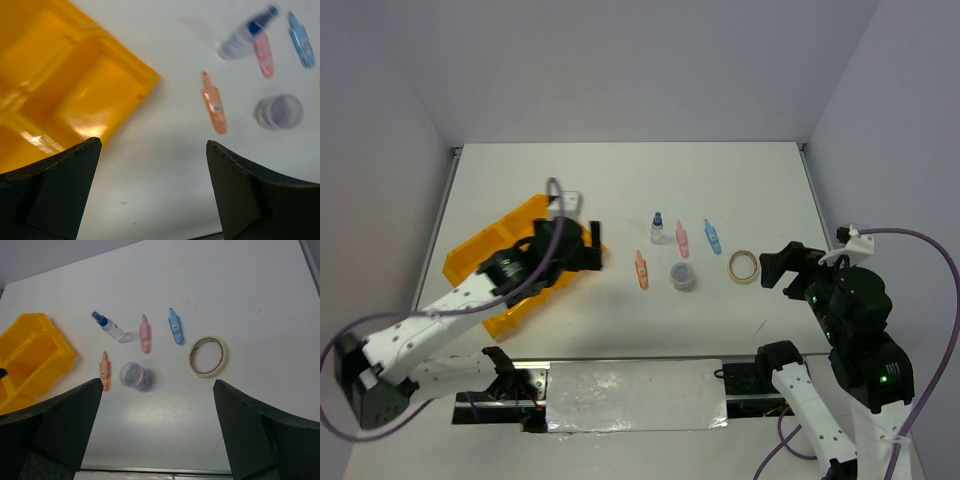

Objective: Sort the stationery into containers
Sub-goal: Pick up the stationery from the center of the board.

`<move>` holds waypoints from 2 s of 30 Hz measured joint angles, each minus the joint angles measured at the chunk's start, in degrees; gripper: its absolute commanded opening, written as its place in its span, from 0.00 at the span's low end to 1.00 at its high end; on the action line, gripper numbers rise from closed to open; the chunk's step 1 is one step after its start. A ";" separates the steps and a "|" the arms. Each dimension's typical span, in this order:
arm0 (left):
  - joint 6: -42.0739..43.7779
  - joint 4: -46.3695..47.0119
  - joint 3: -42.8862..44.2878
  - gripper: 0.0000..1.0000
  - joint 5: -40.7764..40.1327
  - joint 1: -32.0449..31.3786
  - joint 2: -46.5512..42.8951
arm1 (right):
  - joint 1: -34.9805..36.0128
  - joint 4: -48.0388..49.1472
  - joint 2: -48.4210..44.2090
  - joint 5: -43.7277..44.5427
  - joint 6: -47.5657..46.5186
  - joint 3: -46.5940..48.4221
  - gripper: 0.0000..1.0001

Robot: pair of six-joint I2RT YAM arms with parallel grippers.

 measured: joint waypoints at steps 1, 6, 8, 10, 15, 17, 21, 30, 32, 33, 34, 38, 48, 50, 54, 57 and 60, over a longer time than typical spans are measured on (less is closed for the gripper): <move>-0.68 0.87 1.33 0.99 -0.55 -3.67 3.78 | 0.00 -0.48 0.04 0.46 -0.04 0.26 1.00; -1.18 8.31 10.71 0.99 -1.90 -15.34 24.61 | 0.00 -2.29 -0.31 0.90 -0.17 0.59 1.00; -0.92 10.62 14.53 0.99 -1.90 -17.35 31.61 | 0.00 -3.08 -0.96 0.20 -0.52 0.61 1.00; -0.52 12.41 18.21 0.99 -1.70 -18.60 37.68 | 0.00 -3.76 -1.66 -0.81 -0.79 0.68 1.00; 0.87 14.95 24.79 0.99 0.15 -19.23 48.00 | 0.00 -4.37 -2.97 -3.80 -1.27 0.66 1.00; 1.42 15.63 26.45 0.99 1.14 -19.37 50.62 | 0.00 -4.37 -3.23 -4.74 -1.62 0.52 1.00; 1.92 16.39 28.44 0.99 2.40 -19.45 53.94 | 0.00 -4.42 -3.32 -5.75 -2.14 0.20 1.00; 2.29 17.05 30.38 0.97 3.89 -19.58 57.86 | 0.00 -4.42 -3.56 -7.26 -2.64 0.20 1.00; 2.29 16.94 30.47 0.96 3.78 -19.58 58.40 | 0.00 -4.42 -3.58 -7.50 -2.71 0.20 1.00; 2.25 16.87 30.49 0.95 3.61 -19.58 58.73 | 0.00 -4.42 -3.58 -7.58 -2.71 0.20 1.00; 2.23 16.85 30.49 0.94 3.54 -19.58 59.08 | 0.00 -4.42 -3.58 -7.74 -2.73 0.20 1.00; 1.97 16.65 30.47 0.80 3.39 -19.58 60.24 | 0.00 -4.37 -3.58 -7.96 -2.91 0.11 1.00; 2.03 15.45 28.55 0.09 2.54 -19.67 58.27 | 0.00 -4.39 -3.63 -7.96 -3.34 -0.24 1.00; 1.90 12.92 27.39 0.05 2.12 -19.78 55.32 | 0.00 -4.39 -3.63 -7.96 -3.43 -0.24 1.00; 1.33 6.08 27.12 0.07 -3.06 -19.87 44.11 | 0.00 -4.37 -3.63 -8.02 -3.56 -0.24 1.00; -0.33 1.07 28.79 0.10 -7.98 -18.14 34.03 | 0.00 -4.35 -3.63 -8.44 -3.56 -0.24 1.00; -1.99 -1.53 30.01 0.10 -9.97 -9.70 25.59 | 0.00 -4.33 -3.63 -9.01 -3.61 -0.24 1.00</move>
